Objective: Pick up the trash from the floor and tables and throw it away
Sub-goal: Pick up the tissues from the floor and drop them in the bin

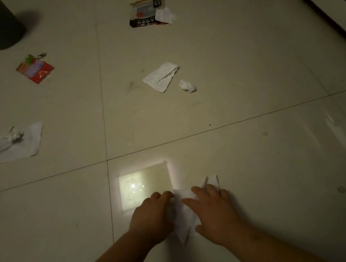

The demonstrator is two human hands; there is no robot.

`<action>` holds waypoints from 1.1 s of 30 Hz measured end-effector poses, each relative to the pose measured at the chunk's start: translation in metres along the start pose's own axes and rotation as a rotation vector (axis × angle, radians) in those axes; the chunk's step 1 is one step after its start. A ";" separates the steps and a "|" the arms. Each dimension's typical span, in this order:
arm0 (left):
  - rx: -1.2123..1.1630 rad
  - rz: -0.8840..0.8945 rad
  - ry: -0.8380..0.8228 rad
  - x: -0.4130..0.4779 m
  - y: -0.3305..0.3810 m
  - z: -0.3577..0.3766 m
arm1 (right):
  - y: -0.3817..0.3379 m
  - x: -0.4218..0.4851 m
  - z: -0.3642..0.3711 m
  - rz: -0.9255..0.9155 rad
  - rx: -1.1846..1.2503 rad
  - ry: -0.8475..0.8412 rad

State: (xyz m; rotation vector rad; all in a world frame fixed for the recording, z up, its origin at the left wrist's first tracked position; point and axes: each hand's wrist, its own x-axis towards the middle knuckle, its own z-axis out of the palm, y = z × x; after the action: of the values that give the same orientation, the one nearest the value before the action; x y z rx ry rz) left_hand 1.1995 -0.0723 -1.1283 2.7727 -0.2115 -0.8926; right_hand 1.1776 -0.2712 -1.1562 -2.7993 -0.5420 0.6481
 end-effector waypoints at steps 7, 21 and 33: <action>0.033 -0.010 0.008 -0.007 -0.004 -0.006 | 0.011 0.004 0.005 0.060 0.113 0.024; 0.029 0.056 -0.019 0.000 0.013 0.004 | 0.028 -0.013 -0.005 0.122 0.241 0.045; 0.193 0.038 0.014 -0.015 0.010 -0.038 | 0.027 -0.023 -0.032 0.104 0.370 0.106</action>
State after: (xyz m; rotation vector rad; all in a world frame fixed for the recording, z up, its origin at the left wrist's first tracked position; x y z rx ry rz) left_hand 1.2095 -0.0727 -1.0875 2.9388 -0.3644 -0.8859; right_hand 1.1814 -0.3090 -1.1270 -2.5045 -0.2289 0.5507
